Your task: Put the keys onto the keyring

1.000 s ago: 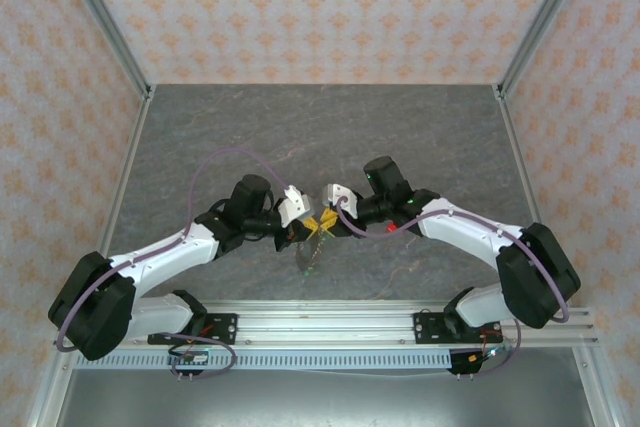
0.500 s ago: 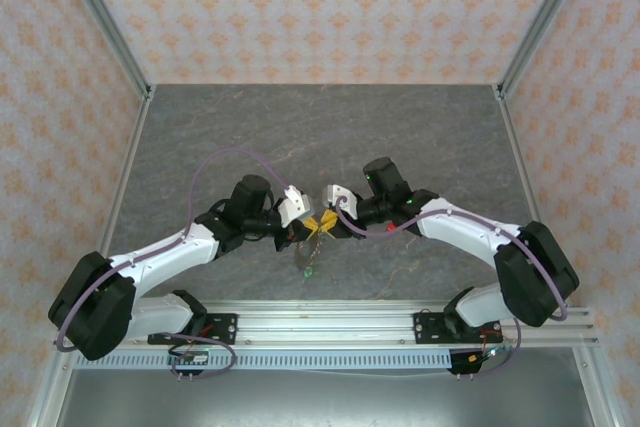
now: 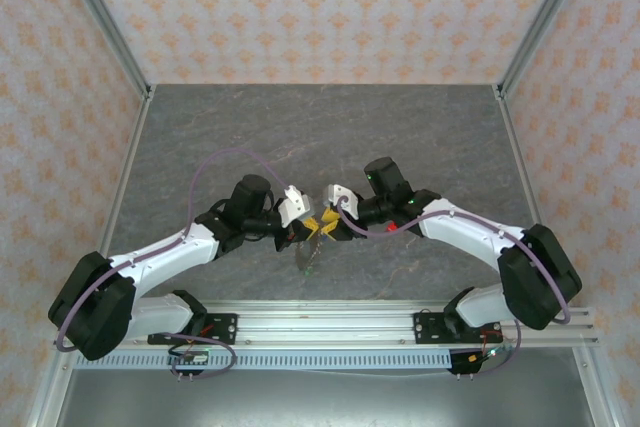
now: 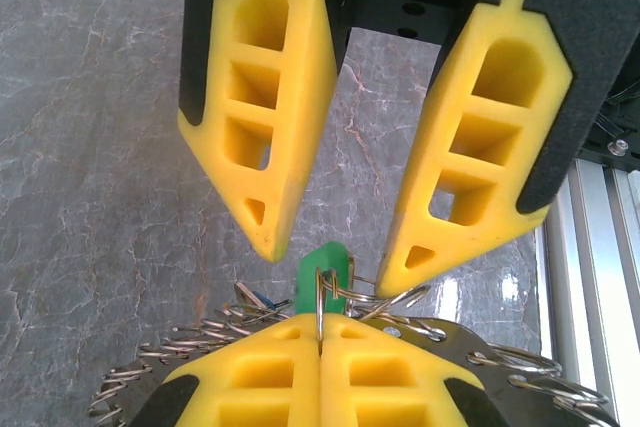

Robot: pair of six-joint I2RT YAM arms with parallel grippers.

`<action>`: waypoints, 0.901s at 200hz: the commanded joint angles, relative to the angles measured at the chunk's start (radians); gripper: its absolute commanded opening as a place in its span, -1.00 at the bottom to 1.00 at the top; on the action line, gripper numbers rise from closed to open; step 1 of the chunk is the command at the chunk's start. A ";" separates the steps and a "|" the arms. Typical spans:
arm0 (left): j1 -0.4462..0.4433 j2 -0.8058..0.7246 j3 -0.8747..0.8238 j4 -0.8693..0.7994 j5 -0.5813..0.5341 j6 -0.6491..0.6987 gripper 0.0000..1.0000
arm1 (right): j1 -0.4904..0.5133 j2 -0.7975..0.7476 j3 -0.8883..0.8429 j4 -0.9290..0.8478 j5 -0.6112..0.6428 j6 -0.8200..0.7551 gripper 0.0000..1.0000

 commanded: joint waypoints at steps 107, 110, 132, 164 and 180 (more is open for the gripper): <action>-0.005 -0.016 0.037 0.011 0.027 0.017 -1.00 | -0.002 0.030 0.035 0.060 -0.037 0.038 -0.78; -0.006 -0.014 0.037 0.011 0.027 0.016 -1.00 | -0.002 0.033 0.035 0.057 -0.038 0.035 -0.80; -0.005 -0.017 0.035 0.023 0.027 0.008 -1.00 | -0.002 0.042 0.036 0.040 -0.039 0.022 -0.90; -0.005 -0.018 0.032 0.015 0.013 0.008 -0.94 | -0.002 0.039 0.061 -0.028 -0.017 -0.012 -1.00; -0.005 -0.014 0.038 -0.006 0.005 0.017 -0.79 | 0.001 0.029 0.075 -0.053 -0.016 -0.020 -1.00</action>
